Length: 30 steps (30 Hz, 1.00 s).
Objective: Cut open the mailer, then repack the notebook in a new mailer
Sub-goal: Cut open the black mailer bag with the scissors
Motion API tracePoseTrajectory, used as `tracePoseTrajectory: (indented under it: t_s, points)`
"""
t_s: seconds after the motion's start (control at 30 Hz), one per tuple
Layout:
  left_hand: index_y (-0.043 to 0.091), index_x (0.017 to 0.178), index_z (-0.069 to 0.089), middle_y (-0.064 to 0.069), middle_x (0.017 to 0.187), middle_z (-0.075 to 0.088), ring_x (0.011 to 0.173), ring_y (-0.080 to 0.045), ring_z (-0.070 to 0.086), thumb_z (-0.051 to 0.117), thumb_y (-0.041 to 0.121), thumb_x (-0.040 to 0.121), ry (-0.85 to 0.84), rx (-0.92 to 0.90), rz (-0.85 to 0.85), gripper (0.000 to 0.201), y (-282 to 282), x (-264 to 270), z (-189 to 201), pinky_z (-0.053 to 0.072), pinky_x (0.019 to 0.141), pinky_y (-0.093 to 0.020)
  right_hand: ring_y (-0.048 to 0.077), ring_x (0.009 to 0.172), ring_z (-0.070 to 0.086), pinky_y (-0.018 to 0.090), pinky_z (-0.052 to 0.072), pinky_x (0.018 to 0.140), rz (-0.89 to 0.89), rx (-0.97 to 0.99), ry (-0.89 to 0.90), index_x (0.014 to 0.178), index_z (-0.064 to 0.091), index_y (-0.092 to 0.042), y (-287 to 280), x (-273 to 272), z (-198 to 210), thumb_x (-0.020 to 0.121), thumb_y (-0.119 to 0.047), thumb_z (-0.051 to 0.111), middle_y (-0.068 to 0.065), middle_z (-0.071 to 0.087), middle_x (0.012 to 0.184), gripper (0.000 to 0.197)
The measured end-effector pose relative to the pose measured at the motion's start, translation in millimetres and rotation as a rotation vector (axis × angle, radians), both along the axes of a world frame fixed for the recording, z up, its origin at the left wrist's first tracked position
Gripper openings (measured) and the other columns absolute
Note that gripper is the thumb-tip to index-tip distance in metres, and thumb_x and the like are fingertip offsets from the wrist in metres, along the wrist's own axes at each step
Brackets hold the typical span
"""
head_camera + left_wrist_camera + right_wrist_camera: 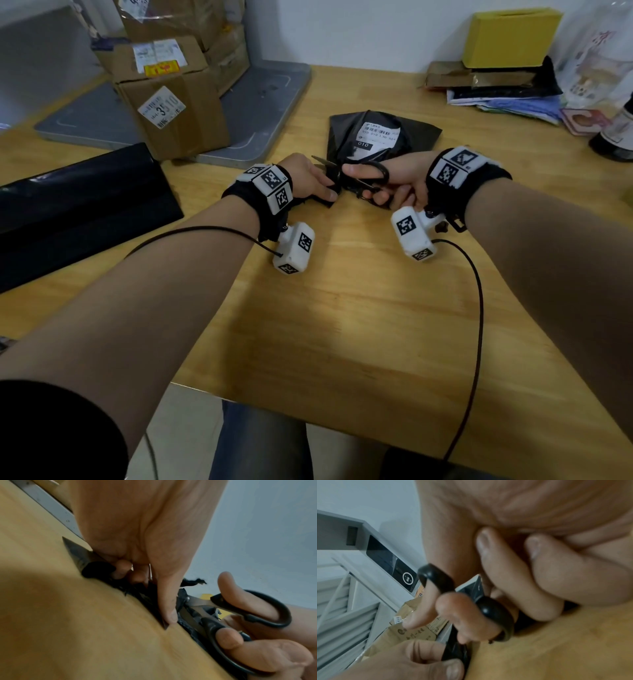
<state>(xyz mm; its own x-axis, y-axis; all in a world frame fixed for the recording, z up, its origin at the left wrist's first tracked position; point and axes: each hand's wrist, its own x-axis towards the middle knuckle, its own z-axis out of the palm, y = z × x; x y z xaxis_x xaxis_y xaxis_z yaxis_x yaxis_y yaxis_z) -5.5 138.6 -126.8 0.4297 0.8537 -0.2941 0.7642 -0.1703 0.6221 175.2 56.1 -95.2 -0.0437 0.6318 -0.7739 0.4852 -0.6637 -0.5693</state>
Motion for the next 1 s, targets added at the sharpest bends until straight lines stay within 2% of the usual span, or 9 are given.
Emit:
tracePoseTrajectory:
  t_s: [0.1,0.17,0.27,0.4,0.53,0.67,0.77,0.87,1.0]
  points:
    - [0.033,0.102,0.075,0.013,0.097,0.066,0.098,-0.009,0.058,0.088,0.041,0.068,0.033,0.002,-0.019,0.038,0.6,-0.5,1.0,0.043,0.088,-0.024,0.003,0.029,0.026,0.012,0.016,0.038,0.003,-0.015,0.009,0.076,0.053,-0.018,1.4,-1.3,1.7,0.065,-0.082,0.058,-0.006,0.049,0.057,0.065]
    - [0.033,0.104,0.076,0.012,0.100,0.067,0.095,-0.008,0.058,0.088,0.041,0.068,0.044,0.006,-0.035,0.038,0.5,-0.8,1.5,0.043,0.086,-0.024,0.003,0.029,0.026,0.011,0.018,0.036,-0.007,-0.012,-0.001,0.076,0.053,-0.017,2.2,-3.0,2.6,0.070,-0.082,0.057,-0.005,0.049,0.056,0.065]
    - [0.031,0.106,0.076,0.013,0.097,0.067,0.084,-0.002,0.055,0.087,0.038,0.070,0.043,-0.008,-0.061,0.038,-0.6,-1.3,3.2,0.041,0.076,-0.021,0.004,0.030,0.022,0.011,0.016,0.038,-0.015,0.024,-0.040,0.073,0.048,-0.021,3.1,-3.8,-0.2,0.083,-0.079,0.050,-0.009,0.044,0.048,0.058]
    - [0.031,0.106,0.077,0.011,0.103,0.070,0.086,-0.002,0.056,0.087,0.039,0.071,0.065,-0.018,-0.097,0.038,-3.3,-2.8,3.6,0.040,0.071,-0.018,0.003,0.031,0.023,0.012,0.016,0.041,-0.031,0.036,-0.002,0.074,0.052,-0.020,10.0,-5.7,-1.9,0.077,-0.084,0.053,-0.007,0.048,0.058,0.064]
    - [0.028,0.107,0.077,0.010,0.100,0.071,0.079,0.000,0.055,0.086,0.038,0.072,0.063,0.002,-0.101,0.037,-4.8,-3.0,3.8,0.039,0.064,-0.014,0.004,0.032,0.024,0.012,0.017,0.041,-0.053,0.053,0.027,0.074,0.055,-0.018,11.4,-4.5,-2.2,0.074,-0.084,0.057,-0.005,0.049,0.061,0.066]
    - [0.029,0.107,0.077,0.010,0.101,0.070,0.079,0.000,0.055,0.085,0.040,0.072,0.058,0.006,-0.106,0.038,-7.2,-2.6,5.0,0.041,0.067,-0.016,0.004,0.035,0.024,0.012,0.018,0.038,-0.094,0.057,0.017,0.075,0.057,-0.021,-1.5,-0.3,-4.2,0.068,-0.083,0.066,-0.006,0.049,0.065,0.063]
    - [0.029,0.109,0.075,0.008,0.103,0.069,0.083,-0.003,0.056,0.085,0.041,0.072,0.041,0.018,-0.086,0.040,-11.9,-2.8,4.0,0.040,0.076,-0.020,0.004,0.038,0.026,0.012,0.019,0.036,-0.112,0.107,0.005,0.077,0.058,-0.024,-19.7,0.9,-2.4,0.060,-0.083,0.071,-0.006,0.051,0.065,0.063]
    - [0.027,0.112,0.074,0.005,0.110,0.069,0.096,-0.009,0.057,0.085,0.040,0.073,0.014,0.024,-0.048,0.043,-20.6,-1.9,5.8,0.040,0.083,-0.021,0.005,0.042,0.029,0.015,0.020,0.038,-0.200,0.253,0.011,0.084,0.061,-0.023,-44.5,4.0,2.1,0.074,-0.076,0.069,-0.006,0.054,0.064,0.054]
    - [0.017,0.116,0.073,0.001,0.106,0.065,0.095,-0.012,0.056,0.080,0.032,0.080,-0.063,0.054,-0.010,0.040,-38.4,-0.1,9.9,0.039,0.082,-0.021,0.009,0.048,0.035,0.020,0.022,0.044,-0.406,0.471,0.002,0.100,0.068,-0.015,-79.5,14.5,8.2,0.084,-0.060,0.072,-0.002,0.064,0.070,0.048]
